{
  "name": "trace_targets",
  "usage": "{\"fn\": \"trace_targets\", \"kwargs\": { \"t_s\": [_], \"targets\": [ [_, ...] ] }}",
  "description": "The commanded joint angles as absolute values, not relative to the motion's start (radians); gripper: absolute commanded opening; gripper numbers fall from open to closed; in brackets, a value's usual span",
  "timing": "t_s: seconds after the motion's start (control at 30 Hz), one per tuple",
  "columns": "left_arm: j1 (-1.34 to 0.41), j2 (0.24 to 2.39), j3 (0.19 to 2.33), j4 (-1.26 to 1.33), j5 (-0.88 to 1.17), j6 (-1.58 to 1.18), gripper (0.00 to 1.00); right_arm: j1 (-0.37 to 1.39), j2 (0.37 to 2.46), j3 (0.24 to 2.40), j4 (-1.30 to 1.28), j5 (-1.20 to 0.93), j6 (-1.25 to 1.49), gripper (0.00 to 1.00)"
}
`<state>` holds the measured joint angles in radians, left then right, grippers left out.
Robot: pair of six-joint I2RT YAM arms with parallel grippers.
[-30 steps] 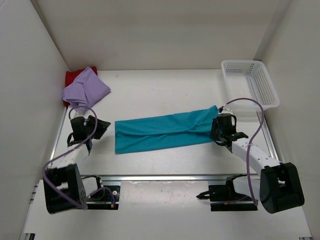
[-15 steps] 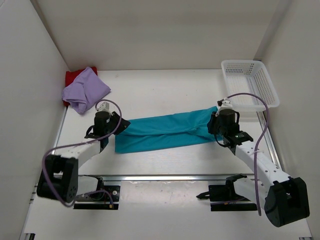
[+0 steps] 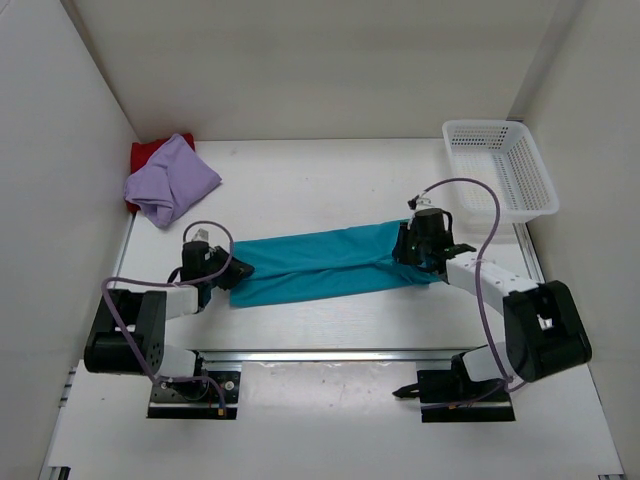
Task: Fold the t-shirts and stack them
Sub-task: Fold the other side of the tshirt into a rectangle
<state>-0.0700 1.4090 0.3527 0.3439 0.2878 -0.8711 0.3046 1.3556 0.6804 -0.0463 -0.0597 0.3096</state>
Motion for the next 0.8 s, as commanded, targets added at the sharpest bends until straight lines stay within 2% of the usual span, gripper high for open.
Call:
{"fn": "trace_targets", "kwargs": {
  "t_s": [0.0,0.13,0.23,0.33,0.43,0.6,0.67,0.77],
  "targets": [
    [-0.026,1.323,0.298,0.382,0.333,-0.890,0.24,0.337,1.399,0.701,-0.005,-0.107,0.301,0.12],
    [-0.003,1.226,0.281,0.335,0.311,-0.876,0.25,0.403,1.367,0.677,-0.064,-0.084,0.301,0.03],
    [-0.021,1.143,0.316,0.305,0.258,-0.856,0.25,0.425,1.304,0.608,-0.090,-0.095,0.311,0.02],
    [-0.113,1.131,0.374,0.278,0.203,-0.839,0.26,0.411,1.269,0.566,-0.109,-0.144,0.311,0.03],
    [-0.213,1.175,0.432,0.297,0.175,-0.833,0.26,0.382,1.250,0.592,-0.144,-0.175,0.305,0.04],
    [-0.336,1.321,0.520,0.354,0.195,-0.842,0.26,0.360,1.163,0.603,-0.098,-0.137,0.340,0.16],
    [-0.377,1.391,0.528,0.370,0.193,-0.841,0.26,0.339,1.211,0.618,-0.089,-0.147,0.334,0.17],
    [-0.385,1.457,0.509,0.423,0.227,-0.876,0.24,0.354,1.296,0.636,-0.104,-0.054,0.311,0.15]
  ]
}}
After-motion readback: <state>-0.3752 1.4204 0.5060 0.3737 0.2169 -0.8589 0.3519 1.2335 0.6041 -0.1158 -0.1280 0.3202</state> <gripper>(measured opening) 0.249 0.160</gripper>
